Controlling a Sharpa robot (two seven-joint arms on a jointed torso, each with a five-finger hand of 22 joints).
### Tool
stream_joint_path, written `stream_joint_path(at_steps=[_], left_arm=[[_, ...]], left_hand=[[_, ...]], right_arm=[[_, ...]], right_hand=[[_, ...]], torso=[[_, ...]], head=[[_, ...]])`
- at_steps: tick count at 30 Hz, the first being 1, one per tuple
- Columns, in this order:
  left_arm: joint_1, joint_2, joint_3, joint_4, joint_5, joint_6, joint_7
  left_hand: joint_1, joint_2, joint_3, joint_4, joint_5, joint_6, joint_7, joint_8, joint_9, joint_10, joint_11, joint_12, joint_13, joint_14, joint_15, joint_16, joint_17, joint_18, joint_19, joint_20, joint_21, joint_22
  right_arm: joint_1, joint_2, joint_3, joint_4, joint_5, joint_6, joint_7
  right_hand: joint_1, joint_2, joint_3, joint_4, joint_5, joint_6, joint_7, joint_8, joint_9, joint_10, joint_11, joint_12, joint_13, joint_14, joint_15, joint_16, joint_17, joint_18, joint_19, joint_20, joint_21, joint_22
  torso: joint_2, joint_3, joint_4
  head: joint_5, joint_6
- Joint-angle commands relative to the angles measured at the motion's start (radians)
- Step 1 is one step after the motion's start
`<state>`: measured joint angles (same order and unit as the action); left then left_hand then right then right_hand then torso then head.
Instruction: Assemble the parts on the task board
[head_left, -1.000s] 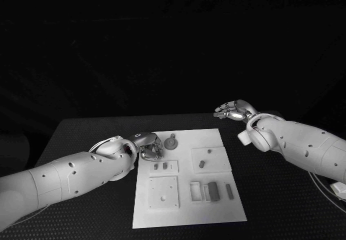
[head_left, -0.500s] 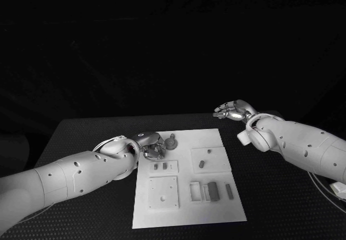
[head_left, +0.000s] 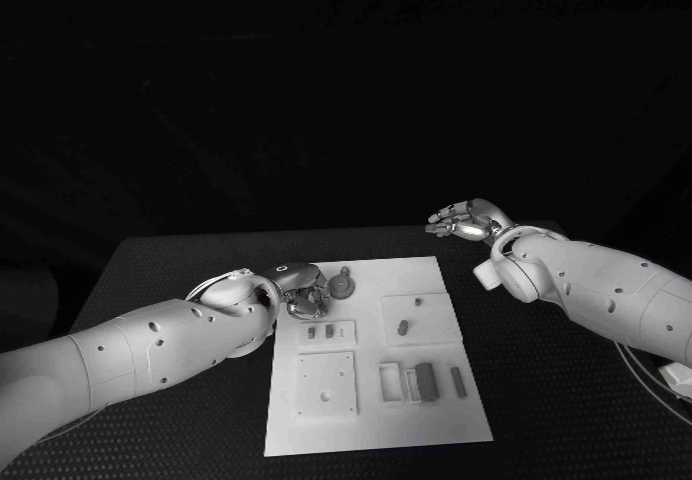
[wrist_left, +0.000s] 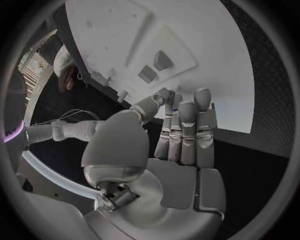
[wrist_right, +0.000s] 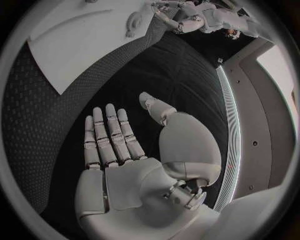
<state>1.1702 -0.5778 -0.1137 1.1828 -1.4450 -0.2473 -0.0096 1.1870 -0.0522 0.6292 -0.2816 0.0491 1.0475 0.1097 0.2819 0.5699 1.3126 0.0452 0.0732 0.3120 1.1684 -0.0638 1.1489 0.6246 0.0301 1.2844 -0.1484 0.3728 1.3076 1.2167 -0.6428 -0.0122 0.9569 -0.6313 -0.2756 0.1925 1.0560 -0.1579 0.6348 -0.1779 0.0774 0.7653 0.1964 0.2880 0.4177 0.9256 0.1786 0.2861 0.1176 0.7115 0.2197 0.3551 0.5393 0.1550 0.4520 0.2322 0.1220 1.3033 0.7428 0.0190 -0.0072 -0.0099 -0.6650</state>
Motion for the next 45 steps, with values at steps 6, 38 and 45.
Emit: stream_joint_path(at_steps=[6,38,45], left_arm=[[-0.003,0.0,-0.003,-0.012,-0.035,0.032,-0.036],[-0.003,-0.005,-0.003,-0.024,-0.011,-0.018,-0.013],[-0.003,-0.02,-0.002,-0.002,0.007,-0.037,-0.005]], left_hand=[[0.003,0.011,0.006,-0.001,0.003,0.008,0.001,0.003,0.001,0.006,0.001,0.001,0.002,0.002,-0.001,0.007,0.002,0.057,0.001,-0.008,-0.002,0.022],[0.004,0.01,0.009,-0.002,0.003,0.012,-0.001,0.004,0.002,0.012,0.0,0.001,0.003,0.004,-0.002,0.011,0.005,0.055,0.003,-0.011,-0.002,0.022],[0.004,0.01,0.01,-0.002,0.004,0.013,-0.001,0.005,0.002,0.013,-0.001,0.001,0.004,0.006,-0.003,0.012,0.006,0.055,0.004,-0.011,-0.001,0.022]], right_arm=[[0.0,0.0,0.0,0.003,-0.001,0.015,0.012],[0.0,-0.002,0.0,0.005,-0.001,0.013,0.013],[0.0,-0.003,0.0,0.005,-0.001,0.013,0.013]], right_hand=[[-0.003,0.009,-0.004,0.003,0.002,-0.007,0.003,0.007,-0.001,-0.006,0.005,0.0,-0.002,-0.008,-0.002,-0.007,0.001,-0.016,0.004,-0.004,-0.005,0.002],[-0.002,0.009,-0.004,0.003,0.002,-0.007,0.002,0.008,-0.003,-0.006,0.005,0.0,-0.003,-0.008,-0.002,-0.008,0.003,-0.017,0.005,-0.004,-0.008,0.004],[-0.002,0.01,-0.004,0.003,0.002,-0.007,0.002,0.009,-0.003,-0.006,0.005,0.0,-0.003,-0.008,-0.002,-0.009,0.003,-0.016,0.005,-0.004,-0.009,0.005]], torso=[[0.0,0.0001,0.0],[0.0,0.0013,-0.0007],[0.0,0.0003,-0.0003]], head=[[-0.001,-0.002],[0.0,-0.005],[-0.001,-0.004]])
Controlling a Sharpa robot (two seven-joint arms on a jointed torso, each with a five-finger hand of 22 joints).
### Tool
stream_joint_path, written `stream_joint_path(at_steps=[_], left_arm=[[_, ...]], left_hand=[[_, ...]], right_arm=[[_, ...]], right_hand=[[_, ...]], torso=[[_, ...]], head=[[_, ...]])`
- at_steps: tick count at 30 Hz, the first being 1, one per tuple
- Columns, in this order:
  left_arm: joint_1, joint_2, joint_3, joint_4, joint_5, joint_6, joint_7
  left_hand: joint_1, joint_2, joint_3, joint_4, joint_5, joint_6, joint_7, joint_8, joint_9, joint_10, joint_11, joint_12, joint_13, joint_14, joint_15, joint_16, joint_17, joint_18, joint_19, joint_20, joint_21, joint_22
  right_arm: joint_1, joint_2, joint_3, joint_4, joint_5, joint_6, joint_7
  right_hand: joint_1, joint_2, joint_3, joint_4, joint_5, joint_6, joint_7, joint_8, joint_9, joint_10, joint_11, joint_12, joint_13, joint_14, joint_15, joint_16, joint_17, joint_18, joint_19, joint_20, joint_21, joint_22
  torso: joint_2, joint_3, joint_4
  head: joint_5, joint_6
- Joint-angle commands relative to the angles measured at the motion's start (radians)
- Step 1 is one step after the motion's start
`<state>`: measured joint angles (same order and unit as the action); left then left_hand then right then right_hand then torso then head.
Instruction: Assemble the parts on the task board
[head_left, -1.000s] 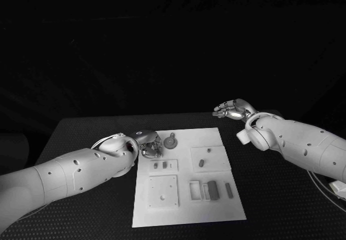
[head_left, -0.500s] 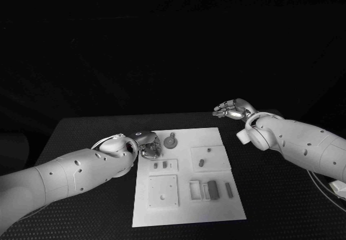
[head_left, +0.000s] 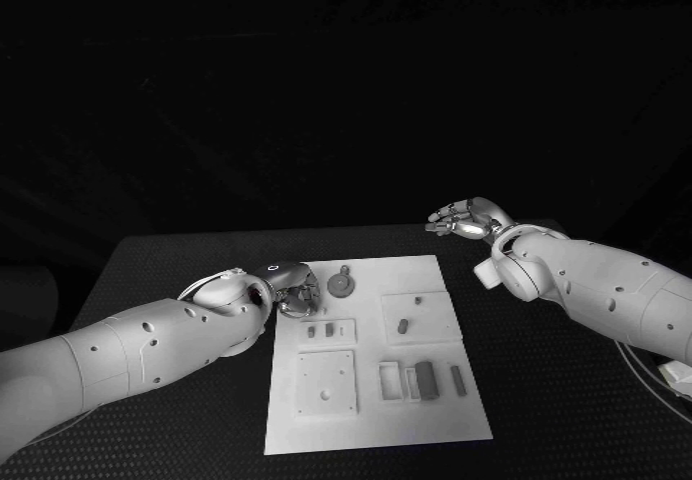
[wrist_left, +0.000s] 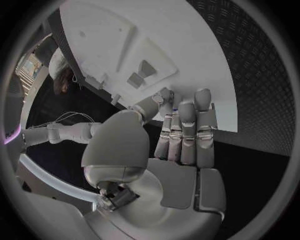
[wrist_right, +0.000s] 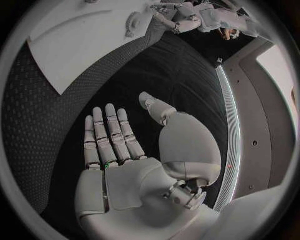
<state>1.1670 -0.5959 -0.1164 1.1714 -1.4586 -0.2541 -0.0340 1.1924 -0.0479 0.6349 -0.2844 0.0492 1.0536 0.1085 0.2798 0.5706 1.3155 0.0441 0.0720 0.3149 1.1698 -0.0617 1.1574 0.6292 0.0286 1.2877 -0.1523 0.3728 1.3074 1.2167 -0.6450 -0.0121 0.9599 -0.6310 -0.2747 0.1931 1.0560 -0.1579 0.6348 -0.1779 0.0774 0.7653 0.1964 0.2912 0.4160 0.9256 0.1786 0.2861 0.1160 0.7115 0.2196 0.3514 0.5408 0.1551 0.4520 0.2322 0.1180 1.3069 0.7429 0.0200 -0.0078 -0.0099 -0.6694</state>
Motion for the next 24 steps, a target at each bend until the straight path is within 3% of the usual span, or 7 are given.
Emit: stream_joint_path(at_steps=[1,13,24], left_arm=[[0.0,-0.004,0.001,0.012,0.024,-0.031,0.021],[0.0,-0.019,0.001,0.037,0.064,-0.043,0.031],[0.0,-0.009,0.001,0.028,0.069,-0.031,0.034]], left_hand=[[-0.001,0.006,0.004,0.001,0.003,0.007,0.0,0.007,0.001,0.01,0.0,0.002,0.001,0.004,-0.005,0.004,0.001,0.056,0.001,-0.007,-0.001,0.022],[-0.001,0.006,0.005,0.001,0.003,0.007,0.0,0.007,0.001,0.011,0.0,0.002,0.001,0.006,-0.006,0.005,0.002,0.056,0.001,-0.008,-0.002,0.022],[-0.001,0.006,0.005,0.002,0.003,0.007,0.0,0.007,0.001,0.011,0.0,0.001,0.001,0.006,-0.006,0.005,0.003,0.055,0.001,-0.008,-0.002,0.022]], right_arm=[[0.0,0.0,0.0,0.002,-0.001,0.012,0.013],[0.0,-0.001,0.0,0.002,-0.001,0.012,0.013],[0.0,0.001,0.0,0.001,-0.001,0.012,0.013]], right_hand=[[-0.002,0.01,-0.004,0.003,0.002,-0.006,0.002,0.006,-0.001,-0.006,0.005,0.0,-0.001,-0.008,-0.002,-0.005,0.002,-0.017,0.005,-0.004,-0.005,0.001],[-0.002,0.01,-0.005,0.003,0.002,-0.006,0.002,0.007,-0.002,-0.006,0.005,0.001,-0.002,-0.008,-0.002,-0.005,0.003,-0.017,0.005,-0.004,-0.006,0.003],[-0.002,0.01,-0.005,0.003,0.002,-0.006,0.002,0.007,-0.002,-0.006,0.005,0.001,-0.002,-0.008,-0.001,-0.006,0.003,-0.017,0.006,-0.004,-0.007,0.003]], torso=[[0.0,-0.0008,0.0002],[0.0,-0.0008,0.0007],[0.0,-0.0006,0.0002]], head=[[-0.001,0.001],[-0.001,-0.001],[-0.001,-0.001]])
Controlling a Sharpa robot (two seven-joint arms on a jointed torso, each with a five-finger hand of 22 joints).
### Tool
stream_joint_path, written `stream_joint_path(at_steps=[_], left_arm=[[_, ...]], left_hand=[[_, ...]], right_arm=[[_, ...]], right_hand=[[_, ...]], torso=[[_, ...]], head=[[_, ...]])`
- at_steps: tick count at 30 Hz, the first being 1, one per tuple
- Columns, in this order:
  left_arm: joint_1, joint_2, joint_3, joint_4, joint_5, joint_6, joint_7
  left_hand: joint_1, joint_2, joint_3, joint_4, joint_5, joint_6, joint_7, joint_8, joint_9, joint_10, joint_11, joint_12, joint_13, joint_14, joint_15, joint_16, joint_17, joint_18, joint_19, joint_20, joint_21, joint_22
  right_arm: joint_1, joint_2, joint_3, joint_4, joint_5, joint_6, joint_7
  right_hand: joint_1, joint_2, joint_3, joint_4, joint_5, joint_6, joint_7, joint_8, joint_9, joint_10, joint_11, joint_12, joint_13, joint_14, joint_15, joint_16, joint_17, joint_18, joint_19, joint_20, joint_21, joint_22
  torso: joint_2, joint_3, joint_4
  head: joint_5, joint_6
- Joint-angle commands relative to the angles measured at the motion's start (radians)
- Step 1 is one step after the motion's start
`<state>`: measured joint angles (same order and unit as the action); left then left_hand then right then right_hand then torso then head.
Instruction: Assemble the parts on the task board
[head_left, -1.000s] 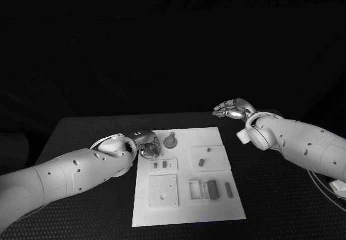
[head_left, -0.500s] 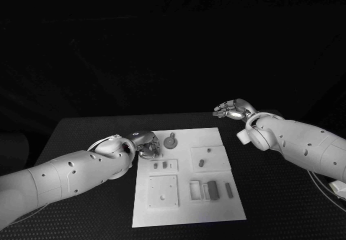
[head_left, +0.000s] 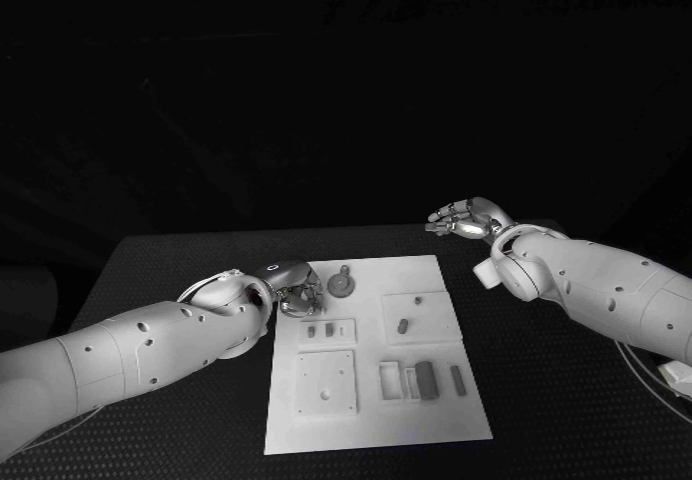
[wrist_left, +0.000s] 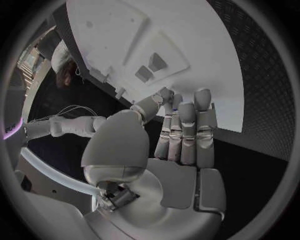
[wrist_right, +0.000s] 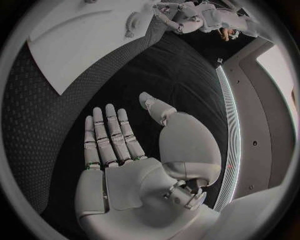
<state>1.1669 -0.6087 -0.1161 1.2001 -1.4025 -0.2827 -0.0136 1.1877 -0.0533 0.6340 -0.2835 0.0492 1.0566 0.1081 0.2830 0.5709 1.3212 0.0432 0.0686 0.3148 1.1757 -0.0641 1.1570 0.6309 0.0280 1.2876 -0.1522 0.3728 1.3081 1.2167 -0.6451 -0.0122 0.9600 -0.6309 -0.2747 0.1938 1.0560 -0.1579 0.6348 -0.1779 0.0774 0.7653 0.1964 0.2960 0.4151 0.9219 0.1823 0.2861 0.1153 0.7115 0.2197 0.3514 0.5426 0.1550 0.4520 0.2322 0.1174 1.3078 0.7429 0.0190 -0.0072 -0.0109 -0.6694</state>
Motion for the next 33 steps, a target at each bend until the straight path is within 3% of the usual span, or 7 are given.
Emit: stream_joint_path(at_steps=[1,33], left_arm=[[0.0,0.005,0.001,-0.002,0.013,-0.002,0.013],[0.0,0.032,0.0,-0.028,-0.012,0.059,-0.018]], left_hand=[[0.003,0.011,0.006,0.001,0.003,0.004,0.0,0.004,0.001,0.005,0.0,0.005,0.001,0.0,-0.003,0.006,0.001,0.056,0.001,-0.008,-0.002,0.021],[0.002,0.013,0.007,0.001,0.003,0.002,0.001,0.003,0.001,0.004,0.001,0.003,0.002,-0.001,-0.003,0.006,0.002,0.054,0.0,-0.009,-0.004,0.021]], right_arm=[[0.0,0.001,0.0,0.001,-0.001,0.012,0.012],[0.0,0.001,0.0,0.003,-0.001,0.013,0.013]], right_hand=[[-0.002,0.01,-0.005,0.003,0.002,-0.006,0.002,0.002,-0.001,-0.002,0.001,0.001,-0.001,-0.008,-0.002,-0.006,0.001,-0.017,0.006,-0.004,-0.007,0.002],[-0.002,0.01,-0.005,0.003,0.002,-0.006,0.002,0.003,-0.003,-0.002,0.001,0.001,-0.002,-0.008,-0.001,-0.007,0.003,-0.017,0.007,-0.004,-0.01,0.005]], torso=[[0.0,0.0004,-0.0004],[0.0,0.0005,-0.0002]], head=[[0.0,-0.001],[0.0,-0.007]])
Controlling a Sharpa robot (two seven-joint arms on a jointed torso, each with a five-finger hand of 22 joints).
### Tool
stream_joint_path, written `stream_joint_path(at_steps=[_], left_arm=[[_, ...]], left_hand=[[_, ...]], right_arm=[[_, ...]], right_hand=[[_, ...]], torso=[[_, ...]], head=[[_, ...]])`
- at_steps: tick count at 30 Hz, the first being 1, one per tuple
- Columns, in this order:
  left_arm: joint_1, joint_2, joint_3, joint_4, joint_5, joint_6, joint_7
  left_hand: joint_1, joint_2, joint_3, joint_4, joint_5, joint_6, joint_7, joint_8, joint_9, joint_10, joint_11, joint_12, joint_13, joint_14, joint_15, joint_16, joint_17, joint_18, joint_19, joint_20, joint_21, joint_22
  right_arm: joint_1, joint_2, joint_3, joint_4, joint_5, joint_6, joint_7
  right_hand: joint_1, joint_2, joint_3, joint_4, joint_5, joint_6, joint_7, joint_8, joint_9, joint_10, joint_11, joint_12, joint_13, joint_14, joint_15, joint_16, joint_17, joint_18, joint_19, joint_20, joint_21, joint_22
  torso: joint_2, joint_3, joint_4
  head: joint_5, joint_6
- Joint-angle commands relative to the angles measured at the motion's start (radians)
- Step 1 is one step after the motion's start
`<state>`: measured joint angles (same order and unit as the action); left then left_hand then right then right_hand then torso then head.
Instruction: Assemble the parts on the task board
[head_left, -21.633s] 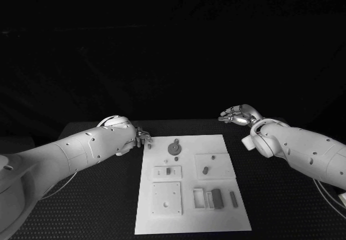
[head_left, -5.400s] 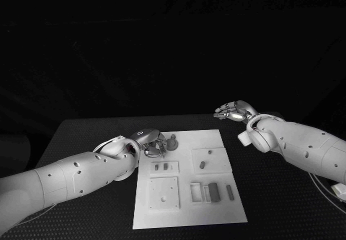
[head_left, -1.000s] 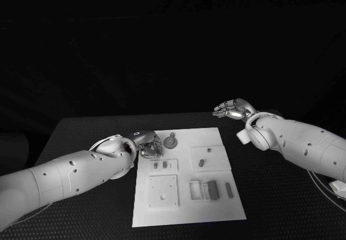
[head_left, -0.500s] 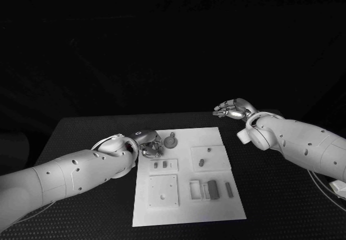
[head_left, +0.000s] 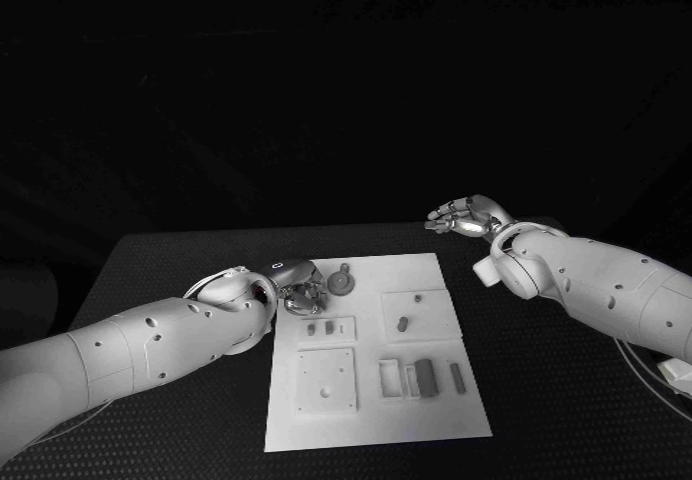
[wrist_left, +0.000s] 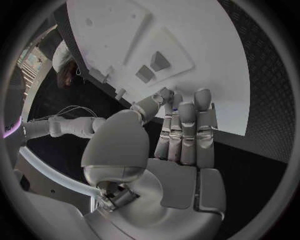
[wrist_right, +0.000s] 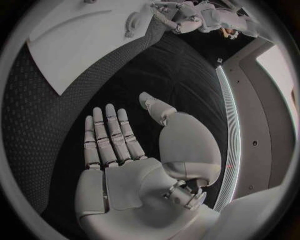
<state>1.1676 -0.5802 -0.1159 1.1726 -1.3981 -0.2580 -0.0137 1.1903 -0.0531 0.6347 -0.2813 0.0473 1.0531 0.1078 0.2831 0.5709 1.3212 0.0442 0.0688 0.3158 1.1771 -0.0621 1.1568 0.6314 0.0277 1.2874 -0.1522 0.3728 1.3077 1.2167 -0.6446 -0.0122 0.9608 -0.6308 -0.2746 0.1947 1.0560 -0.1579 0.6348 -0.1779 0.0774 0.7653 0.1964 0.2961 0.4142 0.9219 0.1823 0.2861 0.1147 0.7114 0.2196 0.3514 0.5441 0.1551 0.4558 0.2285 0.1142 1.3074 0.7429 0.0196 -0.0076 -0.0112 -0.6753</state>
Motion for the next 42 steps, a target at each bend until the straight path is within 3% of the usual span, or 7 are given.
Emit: stream_joint_path(at_steps=[1,26,34,42], left_arm=[[0.0,0.004,0.0,0.0,-0.02,0.041,-0.025],[0.0,0.022,-0.002,-0.006,-0.062,0.075,-0.034],[-0.002,0.032,-0.009,-0.019,-0.072,0.101,-0.035],[-0.003,0.031,-0.011,-0.024,-0.072,0.079,-0.032]], left_hand=[[0.0,0.012,0.006,-0.001,0.005,0.006,0.001,0.003,0.001,0.004,0.0,0.003,0.0,-0.002,-0.005,0.006,0.001,0.055,0.0,-0.009,-0.004,0.021],[0.0,0.014,0.007,-0.003,0.005,0.006,0.001,0.002,0.001,0.004,0.0,0.002,0.001,-0.004,-0.005,0.006,0.003,0.054,-0.001,-0.009,-0.005,0.021],[0.001,0.014,0.007,-0.003,0.005,0.006,0.001,0.002,0.001,0.004,0.0,0.002,0.001,-0.005,-0.005,0.006,0.003,0.053,-0.001,-0.01,-0.005,0.021],[0.0,0.014,0.007,-0.003,0.005,0.006,0.001,0.002,0.001,0.004,0.0,0.001,0.001,-0.005,-0.005,0.007,0.004,0.053,-0.002,-0.01,-0.005,0.021]], right_arm=[[0.0,0.0,0.0,0.002,-0.001,0.013,0.012],[0.0,0.0,0.0,0.004,-0.001,0.014,0.012],[0.0,0.001,0.0,0.003,-0.001,0.014,0.013],[-0.001,0.002,0.0,0.004,-0.001,0.016,0.012]], right_hand=[[-0.002,0.01,-0.005,0.003,0.002,-0.006,0.002,0.003,-0.002,-0.002,0.001,0.001,-0.001,-0.008,-0.001,-0.007,0.002,-0.017,0.003,0.0,-0.007,0.005],[-0.003,0.01,-0.005,0.003,0.002,-0.006,0.002,0.004,-0.003,-0.002,0.001,0.002,-0.002,-0.008,-0.001,-0.008,0.003,-0.016,0.004,0.0,-0.009,0.007],[-0.002,0.01,-0.005,0.003,0.002,-0.006,0.002,0.004,-0.003,-0.002,0.001,0.002,-0.002,-0.008,-0.001,-0.008,0.003,-0.016,0.004,0.0,-0.01,0.008],[-0.003,0.011,-0.005,0.003,0.002,-0.006,0.001,0.005,-0.004,-0.002,0.001,0.002,-0.002,-0.008,-0.001,-0.008,0.004,-0.016,0.005,0.0,-0.011,0.009]], torso=[[0.0,-0.0001,0.0003],[0.0,0.0004,-0.0002],[0.0,-0.0001,-0.0008],[0.0,-0.0003,0.0001]], head=[[0.001,-0.002],[-0.002,-0.005],[-0.003,-0.006],[-0.007,-0.006]])
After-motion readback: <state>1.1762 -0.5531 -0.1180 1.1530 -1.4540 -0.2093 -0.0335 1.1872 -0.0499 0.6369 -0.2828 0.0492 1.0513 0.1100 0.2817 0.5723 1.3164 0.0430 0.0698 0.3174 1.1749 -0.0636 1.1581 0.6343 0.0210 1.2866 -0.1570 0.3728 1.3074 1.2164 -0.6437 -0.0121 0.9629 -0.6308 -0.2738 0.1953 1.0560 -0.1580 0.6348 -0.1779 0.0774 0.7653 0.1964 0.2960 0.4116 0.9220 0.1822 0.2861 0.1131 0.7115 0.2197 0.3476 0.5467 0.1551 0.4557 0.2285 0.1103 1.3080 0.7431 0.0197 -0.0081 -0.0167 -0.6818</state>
